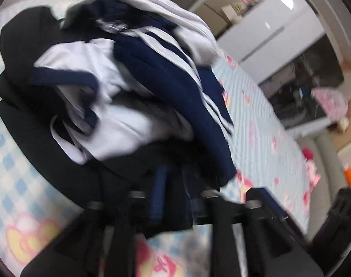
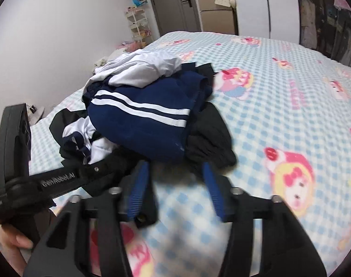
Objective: Fold clothes
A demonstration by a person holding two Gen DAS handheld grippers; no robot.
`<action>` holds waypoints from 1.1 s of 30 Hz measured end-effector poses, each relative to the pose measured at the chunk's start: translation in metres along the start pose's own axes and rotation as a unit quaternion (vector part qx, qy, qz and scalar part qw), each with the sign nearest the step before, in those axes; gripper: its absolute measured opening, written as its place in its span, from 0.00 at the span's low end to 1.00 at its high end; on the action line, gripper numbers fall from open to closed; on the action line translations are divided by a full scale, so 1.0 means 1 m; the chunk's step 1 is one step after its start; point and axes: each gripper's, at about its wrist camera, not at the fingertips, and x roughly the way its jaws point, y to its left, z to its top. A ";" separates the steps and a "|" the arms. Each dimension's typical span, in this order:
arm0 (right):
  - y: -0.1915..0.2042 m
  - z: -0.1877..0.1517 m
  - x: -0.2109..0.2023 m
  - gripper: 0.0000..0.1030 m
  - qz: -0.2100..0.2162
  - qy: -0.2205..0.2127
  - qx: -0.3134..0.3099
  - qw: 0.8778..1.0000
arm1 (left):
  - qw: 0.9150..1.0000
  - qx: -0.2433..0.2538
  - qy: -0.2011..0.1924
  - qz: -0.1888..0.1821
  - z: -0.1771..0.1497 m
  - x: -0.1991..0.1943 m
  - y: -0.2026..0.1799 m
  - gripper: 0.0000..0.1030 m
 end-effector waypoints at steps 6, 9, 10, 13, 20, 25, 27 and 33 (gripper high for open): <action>0.006 0.014 0.046 0.65 -0.010 0.008 -0.012 1.000 | 1.000 -0.001 0.003 -0.029 0.039 0.012 0.001 0.52; 0.006 0.017 0.055 0.28 -0.013 0.023 -0.011 1.000 | 0.999 0.003 0.010 -0.037 0.047 0.023 -0.007 0.50; 0.007 0.018 0.058 0.24 -0.015 0.028 -0.011 0.999 | 0.999 0.004 0.009 -0.040 0.049 0.024 -0.009 0.48; 0.011 0.015 0.054 0.15 -0.017 0.027 -0.029 0.999 | 0.999 0.014 0.009 -0.049 0.048 0.026 -0.015 0.44; 0.014 0.016 0.040 0.09 -0.026 0.017 -0.041 0.999 | 0.999 0.022 0.001 -0.034 0.048 0.033 -0.020 0.09; 0.016 0.015 0.025 0.07 -0.036 0.003 -0.055 0.998 | 0.996 0.087 -0.029 0.008 0.033 0.017 -0.038 0.05; 0.016 0.012 0.015 0.06 -0.037 0.001 -0.060 0.998 | 0.992 0.120 -0.044 0.022 0.025 0.008 -0.046 0.05; 0.008 -0.002 -0.022 0.06 -0.048 -0.007 -0.069 0.996 | 0.983 0.172 -0.049 0.046 0.009 -0.008 -0.070 0.05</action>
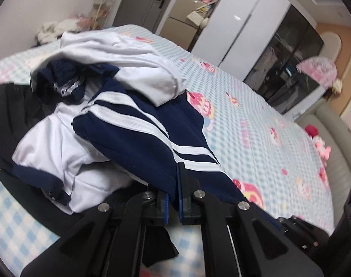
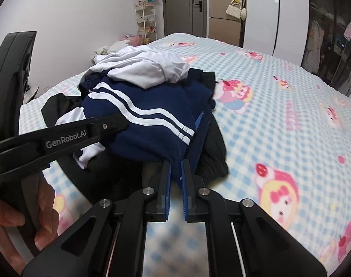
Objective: Fold clothes
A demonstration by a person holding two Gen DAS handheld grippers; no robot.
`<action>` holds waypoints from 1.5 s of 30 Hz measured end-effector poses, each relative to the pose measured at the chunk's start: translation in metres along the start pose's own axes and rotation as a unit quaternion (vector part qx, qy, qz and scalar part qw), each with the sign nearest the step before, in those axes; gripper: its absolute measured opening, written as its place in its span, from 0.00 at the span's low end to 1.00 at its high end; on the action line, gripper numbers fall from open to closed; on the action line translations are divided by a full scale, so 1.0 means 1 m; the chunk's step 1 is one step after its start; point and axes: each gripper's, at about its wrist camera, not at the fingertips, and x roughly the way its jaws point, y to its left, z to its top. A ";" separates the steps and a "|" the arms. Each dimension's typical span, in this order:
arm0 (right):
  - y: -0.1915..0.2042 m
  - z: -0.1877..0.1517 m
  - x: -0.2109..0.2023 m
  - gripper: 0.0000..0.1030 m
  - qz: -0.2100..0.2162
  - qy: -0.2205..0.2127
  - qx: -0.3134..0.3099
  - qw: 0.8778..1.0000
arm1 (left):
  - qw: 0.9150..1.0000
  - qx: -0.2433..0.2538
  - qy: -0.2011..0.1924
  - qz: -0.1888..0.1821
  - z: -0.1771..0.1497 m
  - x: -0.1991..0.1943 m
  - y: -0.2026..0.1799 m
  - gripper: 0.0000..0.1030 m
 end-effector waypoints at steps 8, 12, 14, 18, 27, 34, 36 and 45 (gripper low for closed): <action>-0.019 -0.014 -0.033 0.02 -0.011 -0.002 0.018 1.000 | 0.999 0.036 -0.005 0.008 -0.015 -0.027 -0.028 0.02; -0.015 -0.020 -0.038 0.02 0.001 0.001 0.019 1.000 | 1.000 0.028 -0.007 0.004 -0.023 -0.033 -0.027 0.02; -0.009 -0.022 -0.033 0.03 0.018 0.007 0.019 1.000 | 1.000 0.005 -0.001 -0.010 -0.025 -0.032 -0.016 0.02; 0.001 -0.028 -0.020 0.50 0.065 0.013 0.017 0.998 | 1.000 -0.002 -0.007 -0.026 -0.029 -0.040 -0.009 0.02; 0.015 -0.029 0.024 0.56 0.032 0.004 0.002 0.999 | 0.999 -0.010 -0.007 -0.035 -0.027 -0.047 0.002 0.02; 0.032 -0.029 0.041 0.21 0.037 0.029 -0.029 0.998 | 0.999 -0.014 0.011 -0.034 -0.037 -0.032 -0.001 0.02; 0.028 -0.030 0.040 0.08 0.021 0.028 -0.027 0.999 | 0.999 -0.013 0.017 -0.036 -0.039 -0.029 -0.002 0.02; -0.001 -0.045 -0.015 0.02 -0.026 -0.012 -0.027 0.999 | 0.989 0.126 0.030 -0.068 -0.059 -0.049 -0.066 0.00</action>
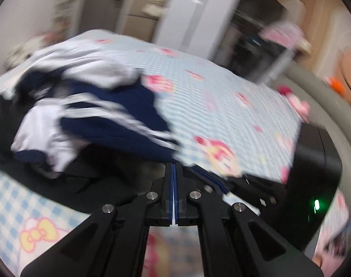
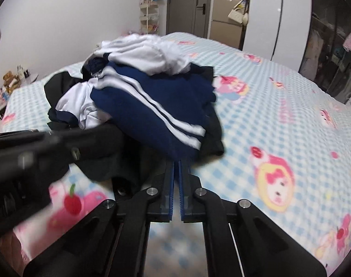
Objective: Fold clothes
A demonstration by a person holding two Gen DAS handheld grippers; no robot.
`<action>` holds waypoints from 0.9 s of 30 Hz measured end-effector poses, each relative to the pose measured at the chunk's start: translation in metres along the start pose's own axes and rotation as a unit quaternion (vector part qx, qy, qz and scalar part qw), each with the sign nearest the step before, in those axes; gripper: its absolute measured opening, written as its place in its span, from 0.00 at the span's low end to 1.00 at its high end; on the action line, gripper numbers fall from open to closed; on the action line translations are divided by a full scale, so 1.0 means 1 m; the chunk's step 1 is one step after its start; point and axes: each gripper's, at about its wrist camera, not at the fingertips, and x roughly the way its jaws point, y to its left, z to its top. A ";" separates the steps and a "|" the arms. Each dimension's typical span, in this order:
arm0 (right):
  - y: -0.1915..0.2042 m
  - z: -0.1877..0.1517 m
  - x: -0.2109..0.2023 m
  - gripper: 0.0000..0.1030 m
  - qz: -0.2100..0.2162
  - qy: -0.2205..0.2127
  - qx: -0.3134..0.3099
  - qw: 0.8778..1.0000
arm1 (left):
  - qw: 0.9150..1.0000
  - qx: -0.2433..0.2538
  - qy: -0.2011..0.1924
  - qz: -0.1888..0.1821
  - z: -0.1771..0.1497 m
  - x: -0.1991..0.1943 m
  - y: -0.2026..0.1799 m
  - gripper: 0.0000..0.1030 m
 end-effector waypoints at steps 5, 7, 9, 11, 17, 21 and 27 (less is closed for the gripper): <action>-0.032 -0.024 -0.028 0.02 -0.026 0.017 0.020 0.999 | 1.000 0.019 0.021 -0.010 -0.022 0.005 -0.036 0.00; -0.041 -0.028 -0.030 0.03 -0.016 0.029 0.034 0.999 | 0.998 -0.045 0.040 -0.006 -0.030 0.016 -0.017 0.01; -0.040 -0.026 -0.030 0.05 -0.002 0.032 0.033 0.999 | 0.992 -0.114 0.051 -0.013 -0.034 0.021 0.008 0.05; -0.031 -0.022 -0.024 0.29 0.005 0.037 0.024 0.999 | 0.985 -0.168 0.039 -0.010 -0.034 0.019 0.033 0.30; -0.002 0.003 0.025 0.59 0.045 0.042 0.033 0.998 | 0.969 -0.247 -0.016 -0.024 -0.002 0.009 0.091 0.55; 0.011 0.017 0.053 0.65 0.038 0.033 0.034 0.998 | 0.967 -0.249 -0.007 -0.045 0.019 0.024 0.104 0.48; 0.002 0.023 0.061 0.07 0.015 0.030 0.054 0.998 | 0.981 -0.194 0.004 -0.008 0.028 0.035 0.082 0.08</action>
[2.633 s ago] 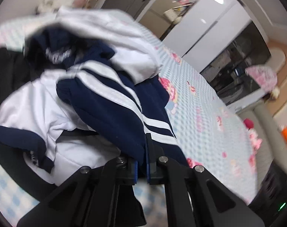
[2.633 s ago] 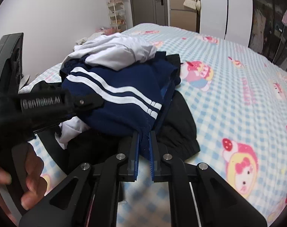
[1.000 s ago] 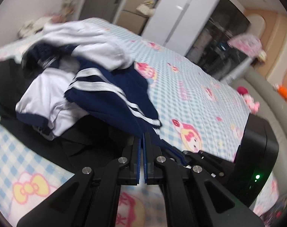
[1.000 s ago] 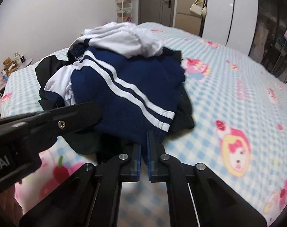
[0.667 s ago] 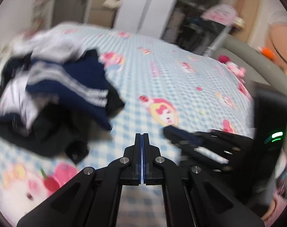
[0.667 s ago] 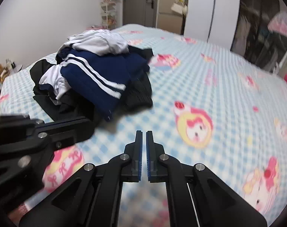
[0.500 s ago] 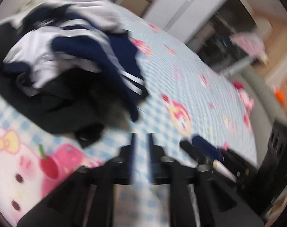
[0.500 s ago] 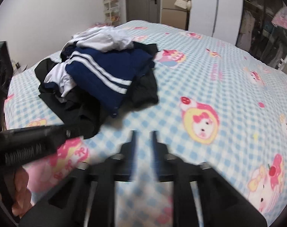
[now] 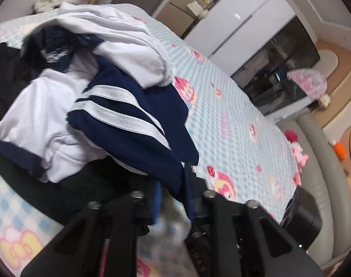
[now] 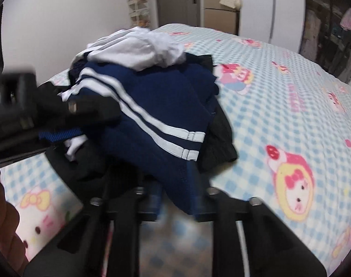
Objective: Fold clothes
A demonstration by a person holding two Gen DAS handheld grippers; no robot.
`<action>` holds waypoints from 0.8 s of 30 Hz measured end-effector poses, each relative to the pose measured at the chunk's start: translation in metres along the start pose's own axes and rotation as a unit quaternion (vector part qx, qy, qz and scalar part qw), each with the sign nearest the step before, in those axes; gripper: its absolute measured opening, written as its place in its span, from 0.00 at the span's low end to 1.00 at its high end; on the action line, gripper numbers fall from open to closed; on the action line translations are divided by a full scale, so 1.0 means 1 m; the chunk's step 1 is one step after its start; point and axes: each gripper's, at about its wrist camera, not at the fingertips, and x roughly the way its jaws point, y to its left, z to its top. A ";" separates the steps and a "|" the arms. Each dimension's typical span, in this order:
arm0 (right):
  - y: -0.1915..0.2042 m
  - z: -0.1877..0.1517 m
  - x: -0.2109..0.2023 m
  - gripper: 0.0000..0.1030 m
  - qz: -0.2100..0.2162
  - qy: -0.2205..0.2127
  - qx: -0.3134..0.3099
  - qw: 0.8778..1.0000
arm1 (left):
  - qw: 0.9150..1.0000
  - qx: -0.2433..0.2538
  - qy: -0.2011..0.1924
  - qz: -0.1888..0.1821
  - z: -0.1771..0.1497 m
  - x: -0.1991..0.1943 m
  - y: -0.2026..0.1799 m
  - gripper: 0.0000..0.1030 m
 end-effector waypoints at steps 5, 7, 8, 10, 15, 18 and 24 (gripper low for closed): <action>-0.009 0.004 -0.029 0.03 -0.023 -0.035 -0.005 0.999 | 0.997 0.062 -0.026 0.032 -0.013 -0.007 -0.026 0.03; -0.012 0.006 -0.045 0.03 -0.035 -0.054 -0.002 0.998 | 0.994 0.092 -0.033 0.042 -0.018 -0.013 -0.042 0.03; -0.016 0.007 -0.053 0.03 -0.038 -0.061 0.003 0.997 | 0.993 0.105 -0.035 0.046 -0.020 -0.017 -0.049 0.03; -0.023 0.007 -0.068 0.03 -0.042 -0.074 0.012 0.996 | 0.990 0.124 -0.036 0.048 -0.019 -0.024 -0.061 0.02; -0.044 -0.001 -0.095 0.02 -0.058 -0.082 0.024 0.995 | 0.984 0.173 -0.029 0.030 -0.035 -0.033 -0.098 0.02; -0.059 -0.014 -0.110 0.02 -0.069 -0.077 0.033 0.994 | 0.980 0.197 -0.016 0.019 -0.052 -0.031 -0.122 0.02; -0.094 -0.068 -0.151 0.02 -0.085 -0.053 0.051 0.994 | 0.977 0.205 0.044 -0.023 -0.106 -0.021 -0.147 0.02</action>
